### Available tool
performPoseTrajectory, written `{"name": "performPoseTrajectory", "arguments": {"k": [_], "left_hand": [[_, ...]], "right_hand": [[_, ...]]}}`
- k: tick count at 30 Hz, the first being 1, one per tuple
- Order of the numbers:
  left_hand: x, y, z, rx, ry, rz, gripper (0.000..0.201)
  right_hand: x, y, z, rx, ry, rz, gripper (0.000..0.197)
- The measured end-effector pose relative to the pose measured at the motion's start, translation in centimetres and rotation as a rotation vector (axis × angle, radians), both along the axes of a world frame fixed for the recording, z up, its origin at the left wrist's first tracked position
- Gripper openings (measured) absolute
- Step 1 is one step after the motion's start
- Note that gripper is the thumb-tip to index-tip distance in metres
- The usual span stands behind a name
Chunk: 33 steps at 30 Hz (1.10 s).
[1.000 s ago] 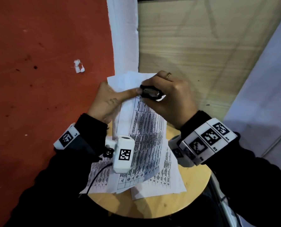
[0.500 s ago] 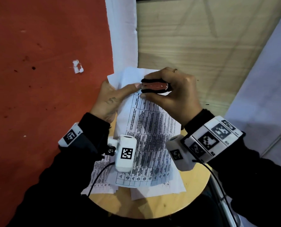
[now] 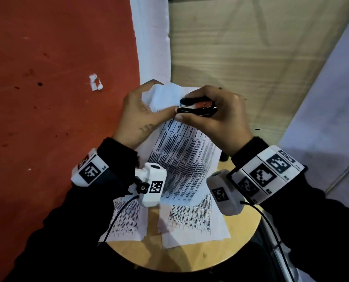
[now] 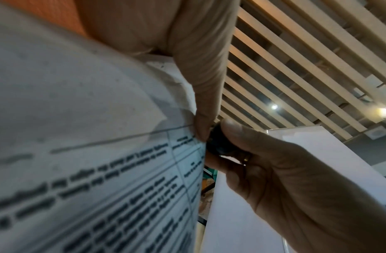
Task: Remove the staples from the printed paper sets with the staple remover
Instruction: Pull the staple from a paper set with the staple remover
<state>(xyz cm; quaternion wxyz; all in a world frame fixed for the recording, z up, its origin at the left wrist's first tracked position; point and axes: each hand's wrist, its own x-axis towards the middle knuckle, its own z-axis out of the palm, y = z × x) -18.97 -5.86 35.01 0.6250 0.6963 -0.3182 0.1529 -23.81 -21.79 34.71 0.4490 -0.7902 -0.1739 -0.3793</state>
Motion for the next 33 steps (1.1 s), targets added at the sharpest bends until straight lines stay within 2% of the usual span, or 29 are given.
{"name": "performPoseTrajectory", "arguments": {"k": [4,8,13,16,20,23,27,31,33], "left_hand": [[0.4,-0.4,-0.4,-0.003,-0.023,0.088,0.046],[0.5,-0.7,-0.6,0.026,-0.01,0.149,0.032],[0.3,-0.7,-0.5,0.017,0.034,0.108,0.021],[0.5,-0.4,-0.6,-0.017,0.065,0.108,0.027],[1.1,0.3,-1.0,-0.08,0.189,0.066,0.056],[1.1,0.3,-1.1,-0.091,0.219,0.028,0.049],[1.2,0.0,-1.1,-0.11,0.209,0.073,0.044],[1.5,-0.1,-1.1,-0.103,0.208,0.066,0.05],[1.7,0.0,-1.1,-0.099,0.206,0.059,0.046]], "right_hand": [[-0.1,0.0,-0.1,-0.038,-0.036,-0.039,0.031],[-0.1,-0.1,-0.4,-0.088,-0.064,-0.085,0.032],[-0.1,0.2,-0.5,-0.225,-0.135,-0.117,0.03],[0.1,0.0,-0.6,-0.224,-0.145,-0.144,0.029],[0.8,-0.9,-1.8,-0.288,-0.122,-0.253,0.028],[1.4,-1.7,-2.6,-0.275,-0.057,-0.285,0.032],[1.6,-1.9,-2.6,-0.268,0.017,-0.233,0.041],[2.1,-2.8,-1.6,-0.293,0.099,-0.099,0.043],[2.5,-3.3,-0.7,-0.328,0.178,-0.024,0.045]]}}
